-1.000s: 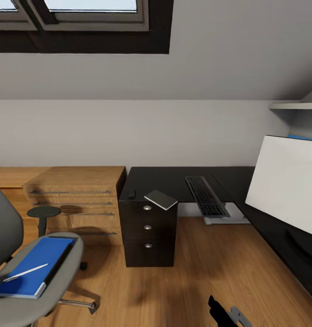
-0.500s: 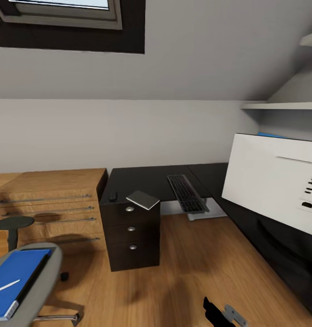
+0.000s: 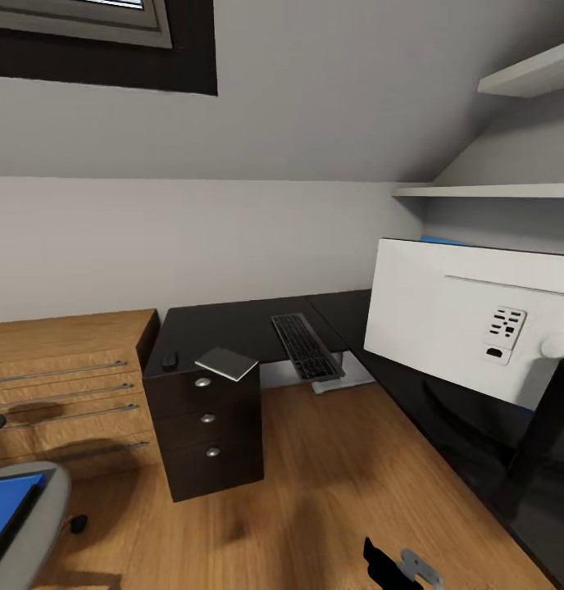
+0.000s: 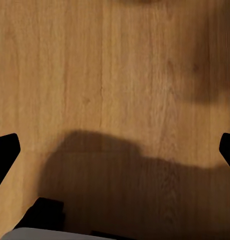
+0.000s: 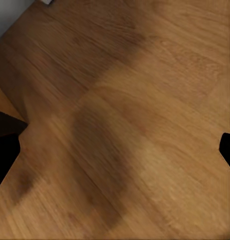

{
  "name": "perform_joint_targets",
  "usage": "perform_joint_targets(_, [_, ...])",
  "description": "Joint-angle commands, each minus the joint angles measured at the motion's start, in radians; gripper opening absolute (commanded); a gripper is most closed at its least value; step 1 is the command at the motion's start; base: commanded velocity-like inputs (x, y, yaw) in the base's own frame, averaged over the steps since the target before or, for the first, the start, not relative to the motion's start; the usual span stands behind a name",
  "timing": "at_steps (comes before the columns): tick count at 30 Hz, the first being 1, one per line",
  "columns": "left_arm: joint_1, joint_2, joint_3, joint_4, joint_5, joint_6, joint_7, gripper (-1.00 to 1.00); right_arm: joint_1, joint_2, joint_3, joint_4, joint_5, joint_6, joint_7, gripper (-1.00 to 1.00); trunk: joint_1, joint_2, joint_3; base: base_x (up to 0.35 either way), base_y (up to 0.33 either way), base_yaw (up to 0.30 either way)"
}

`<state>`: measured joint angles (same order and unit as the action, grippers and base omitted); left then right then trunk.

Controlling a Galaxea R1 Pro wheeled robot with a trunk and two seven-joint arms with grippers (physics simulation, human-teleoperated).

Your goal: In the bedroom, organize the workspace by keeping the computer under the desk, ensuring the monitor is on the desk, placing the keyboard on the desk next to the monitor, placing the mouse on the desk next to the keyboard, moving the folder from the swivel chair onto the desk next to the mouse, stacking the notebook on top of the folder with the pen on top of the notebook, and positioning the swivel chair next to the desk.

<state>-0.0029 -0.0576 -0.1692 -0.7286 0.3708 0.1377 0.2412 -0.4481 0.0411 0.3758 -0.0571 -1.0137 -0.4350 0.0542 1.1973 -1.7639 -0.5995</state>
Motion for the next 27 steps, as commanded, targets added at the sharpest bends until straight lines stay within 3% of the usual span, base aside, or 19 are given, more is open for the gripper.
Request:
perform_joint_targets(1, [0.0, 0.001, -0.004, -0.002, 0.009, 0.003, 0.008, 1.0, -0.001, 0.0, 0.004, 0.002, -0.009, -0.004, 0.006, 1.0, 0.0, -0.001, -0.001, 0.0, 0.0, -0.166])
perform_joint_targets(11, [0.0, 0.001, -0.004, -0.002, 0.009, 0.003, 0.008, 1.0, 0.0, -0.003, 0.003, 0.011, 0.041, -0.004, 0.005, 1.0, 0.0, -0.001, -0.001, 0.0, 0.0, -0.035])
perform_joint_targets(19, [0.0, 0.001, -0.004, -0.002, 0.009, 0.003, 0.008, 1.0, -0.001, -0.003, 0.003, 0.014, 0.045, -0.004, 0.004, 1.0, 0.0, -0.001, -0.001, 0.0, 0.0, -0.001])
perform_joint_targets(27, [0.0, 0.001, -0.004, -0.002, 0.008, 0.003, 0.009, 1.0, -0.001, -0.003, 0.002, 0.014, 0.044, -0.004, 0.004, 1.0, -0.031, 0.055, 0.024, 0.0, 0.0, 0.0])
